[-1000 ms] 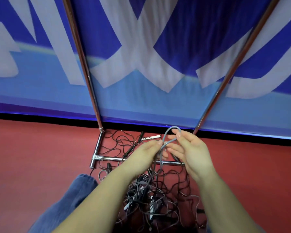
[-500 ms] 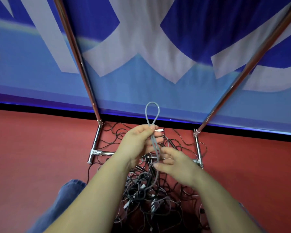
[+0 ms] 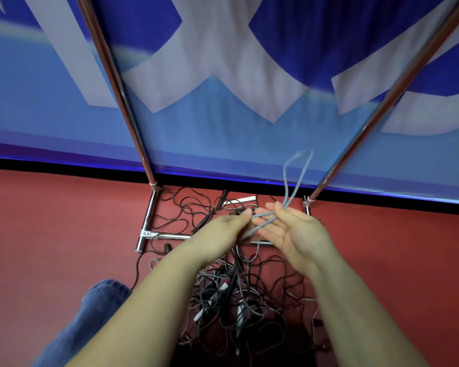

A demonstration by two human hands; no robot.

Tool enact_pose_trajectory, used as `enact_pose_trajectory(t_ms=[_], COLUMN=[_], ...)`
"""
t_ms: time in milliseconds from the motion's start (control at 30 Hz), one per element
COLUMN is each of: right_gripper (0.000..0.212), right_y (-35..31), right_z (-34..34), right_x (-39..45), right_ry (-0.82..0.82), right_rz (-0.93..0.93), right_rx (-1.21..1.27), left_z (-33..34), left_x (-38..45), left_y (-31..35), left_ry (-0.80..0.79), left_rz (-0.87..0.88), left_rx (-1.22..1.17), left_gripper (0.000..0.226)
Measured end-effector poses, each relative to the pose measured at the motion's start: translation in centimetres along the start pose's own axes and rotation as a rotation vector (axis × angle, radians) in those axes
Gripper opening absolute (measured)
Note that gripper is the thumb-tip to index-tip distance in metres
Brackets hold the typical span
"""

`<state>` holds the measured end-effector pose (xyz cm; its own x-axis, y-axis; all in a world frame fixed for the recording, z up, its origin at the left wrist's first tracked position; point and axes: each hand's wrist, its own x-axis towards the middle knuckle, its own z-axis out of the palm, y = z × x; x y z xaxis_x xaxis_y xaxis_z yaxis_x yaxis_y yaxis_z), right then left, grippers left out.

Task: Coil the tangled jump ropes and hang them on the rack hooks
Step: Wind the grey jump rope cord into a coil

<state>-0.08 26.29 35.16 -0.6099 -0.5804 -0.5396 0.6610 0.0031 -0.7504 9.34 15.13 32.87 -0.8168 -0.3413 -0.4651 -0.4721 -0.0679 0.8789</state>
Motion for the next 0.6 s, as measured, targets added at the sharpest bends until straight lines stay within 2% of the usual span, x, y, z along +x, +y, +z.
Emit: enact_pose_trajectory(t_ms=[100,200,267,333,400,467,533,600], right_gripper=[0.019,0.018,0.017,0.017,0.013,0.032,0.044,0.035], right_y=[-0.6,-0.8,-0.9,-1.0,-0.6,0.5,2.2,3.4], right_z=[-0.8,-1.8,-2.1,-2.2,-1.9,-1.8,-1.5,-1.1], right_x=[0.4,1.1,1.3,1.5,1.5,1.2,0.6,0.2], right_ry=[0.059,0.098,0.107,0.086,0.04,-0.055,-0.269,-0.383], right_rz=[-0.016,-0.03,-0.04,-0.051,-0.036,0.018,0.121,0.169], right_rx=[0.158,0.267,0.314,0.294,0.045,-0.473,-0.93,-1.129], left_z=[0.2,0.4,0.5,0.4,0.2,0.0,-0.2,-0.4], left_x=[-0.1,-0.1,-0.1,0.0,0.1,0.2,0.3,0.3], left_y=[-0.1,0.1,0.0,0.0,0.3,0.8,1.1,1.4], left_ry=[-0.107,-0.207,-0.211,-0.171,-0.079,0.035,0.121,0.171], left_rz=[-0.064,-0.047,-0.008,0.011,0.006,-0.009,-0.023,-0.033], left_rx=[-0.03,0.006,0.078,0.028,-0.108,-0.286,-0.449,-0.59], left_gripper=[0.04,0.029,0.026,0.027,0.028,0.029,0.029,0.026])
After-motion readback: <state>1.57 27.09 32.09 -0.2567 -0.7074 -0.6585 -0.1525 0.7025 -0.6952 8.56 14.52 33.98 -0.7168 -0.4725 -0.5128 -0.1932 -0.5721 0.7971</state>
